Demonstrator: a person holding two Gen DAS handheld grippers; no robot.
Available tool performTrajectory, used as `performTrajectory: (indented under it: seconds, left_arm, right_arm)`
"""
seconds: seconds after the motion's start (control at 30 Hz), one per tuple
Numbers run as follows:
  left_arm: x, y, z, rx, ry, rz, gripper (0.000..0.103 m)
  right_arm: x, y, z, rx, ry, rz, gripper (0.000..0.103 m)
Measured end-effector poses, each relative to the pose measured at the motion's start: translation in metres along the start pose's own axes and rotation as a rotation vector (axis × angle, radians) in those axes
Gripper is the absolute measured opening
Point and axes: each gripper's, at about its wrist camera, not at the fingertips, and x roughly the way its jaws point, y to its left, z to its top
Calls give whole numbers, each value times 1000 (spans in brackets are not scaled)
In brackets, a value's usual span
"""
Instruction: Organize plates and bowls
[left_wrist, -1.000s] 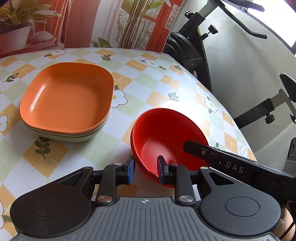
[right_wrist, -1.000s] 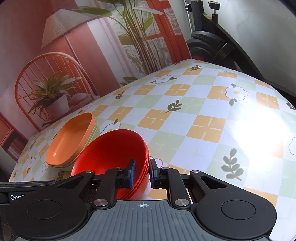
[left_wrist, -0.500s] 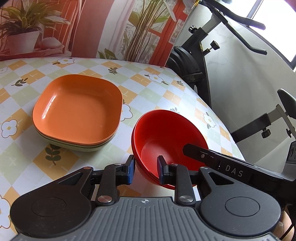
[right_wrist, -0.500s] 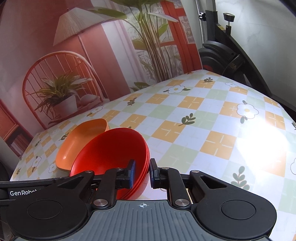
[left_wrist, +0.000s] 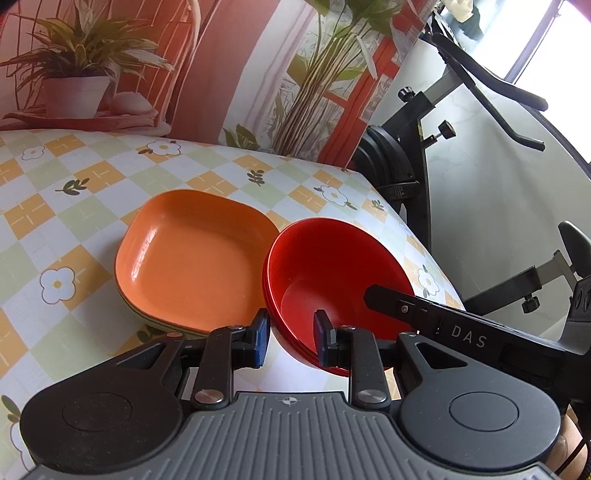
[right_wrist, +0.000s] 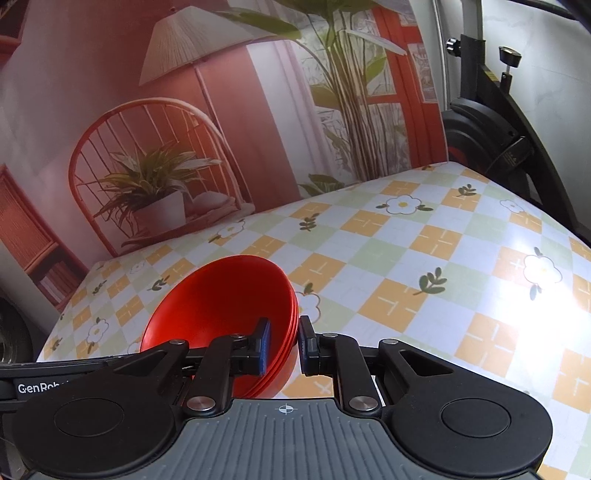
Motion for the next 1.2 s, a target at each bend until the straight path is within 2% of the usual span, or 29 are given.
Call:
performTrajectory:
  seconds: [0.43,0.6,0.93,1.2]
  left_arm:
    - [-40,22,68,36,-114,79,27]
    - [-51,32,83,32,-159,101,27]
    - [-16,59,63,-29,-69,89,27]
    - [9,65,44,-31,5,89,27]
  right_arm:
    - [29,61,65,-69,-65,93,15]
    - [43,78,74,-88,-74,102,15]
    - [80,71,48,-90,9,50,15]
    - [91,57,28,-72,64,27,15]
